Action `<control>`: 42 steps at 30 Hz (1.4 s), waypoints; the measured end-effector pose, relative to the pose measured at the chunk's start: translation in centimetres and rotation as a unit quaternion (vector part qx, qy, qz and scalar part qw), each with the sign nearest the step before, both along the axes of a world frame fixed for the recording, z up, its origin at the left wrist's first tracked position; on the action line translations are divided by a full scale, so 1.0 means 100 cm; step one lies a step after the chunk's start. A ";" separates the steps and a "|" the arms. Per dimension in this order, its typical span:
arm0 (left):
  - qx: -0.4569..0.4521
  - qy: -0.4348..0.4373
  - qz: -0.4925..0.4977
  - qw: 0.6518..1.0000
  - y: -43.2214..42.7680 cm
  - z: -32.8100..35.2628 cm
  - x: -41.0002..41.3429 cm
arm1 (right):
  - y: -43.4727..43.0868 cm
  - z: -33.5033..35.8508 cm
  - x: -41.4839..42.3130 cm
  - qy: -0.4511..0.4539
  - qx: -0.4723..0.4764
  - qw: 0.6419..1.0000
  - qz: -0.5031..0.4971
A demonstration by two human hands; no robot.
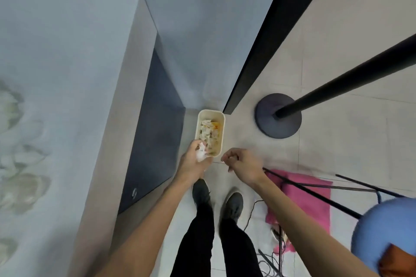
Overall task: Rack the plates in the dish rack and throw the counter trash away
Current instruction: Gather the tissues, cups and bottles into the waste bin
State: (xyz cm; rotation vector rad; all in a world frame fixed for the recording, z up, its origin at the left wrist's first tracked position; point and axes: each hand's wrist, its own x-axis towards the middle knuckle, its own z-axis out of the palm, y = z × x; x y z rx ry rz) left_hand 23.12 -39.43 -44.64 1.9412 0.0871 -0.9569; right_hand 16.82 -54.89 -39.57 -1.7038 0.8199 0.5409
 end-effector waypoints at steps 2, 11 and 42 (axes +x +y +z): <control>-0.002 0.005 -0.004 1.000 -0.006 -0.042 0.006 | -0.004 -0.032 0.006 0.012 -0.009 1.000 -0.003; 0.065 -0.034 -0.103 0.992 -0.042 -0.228 0.028 | -0.036 -0.205 0.009 0.034 -0.062 0.997 0.024; 0.026 0.014 0.082 0.996 -0.046 -0.361 0.020 | -0.093 -0.351 0.127 0.052 0.234 0.934 -0.265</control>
